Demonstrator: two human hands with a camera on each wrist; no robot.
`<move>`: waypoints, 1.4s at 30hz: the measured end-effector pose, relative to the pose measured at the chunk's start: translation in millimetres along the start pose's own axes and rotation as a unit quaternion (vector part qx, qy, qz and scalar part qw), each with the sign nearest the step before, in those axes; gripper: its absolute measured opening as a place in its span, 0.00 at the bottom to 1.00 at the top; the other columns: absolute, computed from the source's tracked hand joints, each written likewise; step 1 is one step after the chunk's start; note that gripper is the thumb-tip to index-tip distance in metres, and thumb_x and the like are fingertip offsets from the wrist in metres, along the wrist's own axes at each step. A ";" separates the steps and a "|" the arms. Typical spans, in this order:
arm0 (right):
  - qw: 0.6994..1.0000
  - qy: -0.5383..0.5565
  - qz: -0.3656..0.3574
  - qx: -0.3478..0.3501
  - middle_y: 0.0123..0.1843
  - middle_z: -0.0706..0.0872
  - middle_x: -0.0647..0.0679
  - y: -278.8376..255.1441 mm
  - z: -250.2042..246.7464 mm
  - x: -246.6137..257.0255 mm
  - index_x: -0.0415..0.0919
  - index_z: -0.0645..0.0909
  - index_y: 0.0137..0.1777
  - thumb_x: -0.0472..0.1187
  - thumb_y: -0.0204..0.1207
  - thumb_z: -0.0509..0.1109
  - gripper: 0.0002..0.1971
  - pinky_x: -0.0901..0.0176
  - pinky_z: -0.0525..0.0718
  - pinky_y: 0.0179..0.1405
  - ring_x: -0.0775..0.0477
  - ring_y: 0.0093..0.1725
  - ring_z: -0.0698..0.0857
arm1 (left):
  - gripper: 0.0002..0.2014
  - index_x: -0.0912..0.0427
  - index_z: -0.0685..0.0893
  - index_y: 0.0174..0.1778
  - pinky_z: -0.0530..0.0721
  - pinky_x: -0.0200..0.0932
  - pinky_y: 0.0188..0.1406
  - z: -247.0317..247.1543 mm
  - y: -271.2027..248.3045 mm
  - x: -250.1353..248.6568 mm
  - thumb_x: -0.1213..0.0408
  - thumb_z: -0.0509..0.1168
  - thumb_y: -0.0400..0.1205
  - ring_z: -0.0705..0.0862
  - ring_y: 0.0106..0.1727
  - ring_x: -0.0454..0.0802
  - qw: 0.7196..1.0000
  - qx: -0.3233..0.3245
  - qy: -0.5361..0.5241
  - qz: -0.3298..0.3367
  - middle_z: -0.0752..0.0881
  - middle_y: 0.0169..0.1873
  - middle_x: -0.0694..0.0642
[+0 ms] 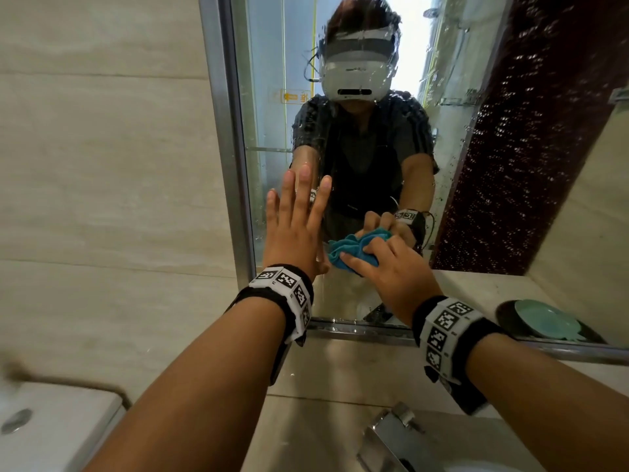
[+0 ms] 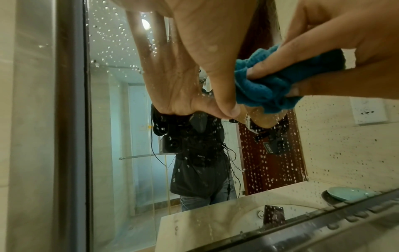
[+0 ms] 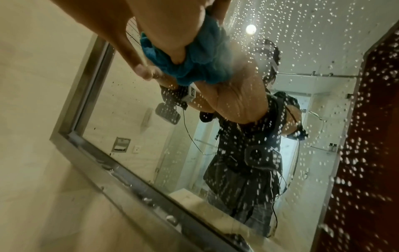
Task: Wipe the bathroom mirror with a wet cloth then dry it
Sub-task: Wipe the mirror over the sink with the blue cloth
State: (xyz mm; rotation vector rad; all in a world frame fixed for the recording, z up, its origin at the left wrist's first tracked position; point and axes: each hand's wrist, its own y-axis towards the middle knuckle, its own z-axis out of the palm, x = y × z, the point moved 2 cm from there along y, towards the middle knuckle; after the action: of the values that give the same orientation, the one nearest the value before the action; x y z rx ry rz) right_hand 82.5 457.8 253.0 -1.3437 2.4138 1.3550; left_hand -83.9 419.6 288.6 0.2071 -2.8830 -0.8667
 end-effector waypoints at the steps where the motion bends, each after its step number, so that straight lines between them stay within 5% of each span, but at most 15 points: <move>1: 1.000 0.001 -0.001 -0.005 0.44 0.84 0.40 0.1 -0.4 -0.7 0.44 0.85 0.62 0.36 0.56 0.84 0.30 0.55 0.81 0.31 0.41 0.37 0.81 | 0.71 0.53 0.19 0.74 0.32 0.62 0.78 0.6 -0.8 -0.2 0.40 0.77 0.64 0.24 0.77 0.61 1.000 -0.002 -0.001 0.001 0.23 0.75 0.61; 8: 0.989 0.037 0.120 -0.082 0.58 0.77 0.39 23.4 -18.7 -18.8 0.48 0.77 0.70 0.33 0.61 0.79 0.34 0.48 0.82 0.38 0.38 0.50 0.72 | 0.71 0.52 0.21 0.75 0.32 0.62 0.79 6.7 -4.5 -0.4 0.38 0.77 0.62 0.24 0.77 0.60 1.000 -0.003 0.000 -0.001 0.22 0.75 0.59; 14: 0.995 0.007 0.060 -0.080 0.59 0.72 0.41 10.8 -0.3 -14.3 0.44 0.79 0.68 0.33 0.56 0.83 0.37 0.50 0.83 0.37 0.41 0.47 0.69 | 0.74 0.53 0.20 0.76 0.34 0.63 0.79 15.0 -7.7 0.1 0.37 0.78 0.59 0.24 0.77 0.59 1.000 -0.020 0.009 -0.002 0.26 0.77 0.61; 19: 0.998 -0.004 -0.004 -0.068 0.60 0.75 0.39 -10.1 11.5 -9.5 0.41 0.78 0.70 0.35 0.69 0.72 0.26 0.44 0.85 0.47 0.41 0.48 0.75 | 0.74 0.53 0.20 0.76 0.34 0.63 0.79 19.4 -12.1 -0.4 0.37 0.78 0.59 0.23 0.76 0.59 1.000 -0.016 0.009 -0.006 0.26 0.77 0.61; 25: 0.991 -0.007 0.092 -0.094 0.61 0.72 0.41 14.7 -7.3 -20.2 0.43 0.78 0.70 0.32 0.58 0.82 0.37 0.44 0.85 0.46 0.39 0.52 0.70 | 0.76 0.52 0.20 0.75 0.31 0.62 0.78 31.8 -21.2 0.2 0.42 0.81 0.57 0.20 0.76 0.59 1.000 -0.025 0.007 -0.004 0.27 0.78 0.60; 29: 0.994 -0.003 0.063 -0.094 0.56 0.79 0.39 12.5 1.4 -4.5 0.43 0.80 0.68 0.37 0.63 0.78 0.30 0.45 0.84 0.43 0.39 0.47 0.72 | 0.77 0.53 0.28 0.80 0.36 0.61 0.78 49.0 -31.4 4.0 0.46 0.84 0.52 0.26 0.79 0.60 0.999 -0.052 0.007 -0.001 0.37 0.81 0.61; 32: 0.999 0.018 0.008 -0.046 0.50 0.84 0.39 -11.4 22.9 16.5 0.43 0.82 0.65 0.40 0.70 0.72 0.22 0.49 0.85 0.36 0.43 0.39 0.79 | 0.75 0.52 0.26 0.79 0.34 0.61 0.78 53.8 -32.1 5.5 0.44 0.82 0.56 0.24 0.78 0.60 0.999 -0.040 0.008 0.006 0.29 0.79 0.60; 37: 0.998 0.014 -0.009 0.063 0.47 0.84 0.40 -42.4 44.4 28.9 0.45 0.82 0.64 0.39 0.57 0.83 0.31 0.50 0.85 0.30 0.43 0.35 0.80 | 0.73 0.51 0.20 0.76 0.33 0.62 0.78 58.0 -33.8 5.5 0.41 0.79 0.61 0.21 0.76 0.60 1.000 -0.012 0.008 0.008 0.17 0.74 0.58; 42: 0.999 -0.002 0.040 -0.033 0.50 0.85 0.40 -20.4 23.6 14.5 0.45 0.83 0.63 0.41 0.67 0.76 0.22 0.52 0.84 0.35 0.43 0.40 0.80 | 0.75 0.52 0.21 0.77 0.34 0.62 0.78 58.9 -36.3 3.7 0.40 0.80 0.58 0.21 0.77 0.60 1.000 -0.018 0.007 0.002 0.20 0.75 0.59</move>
State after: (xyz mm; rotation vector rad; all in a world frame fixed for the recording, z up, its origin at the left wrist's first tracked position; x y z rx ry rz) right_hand 80.1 460.6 218.8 -1.2691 2.4656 1.4689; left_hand -93.4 420.7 220.0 0.2027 -2.8507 -0.9113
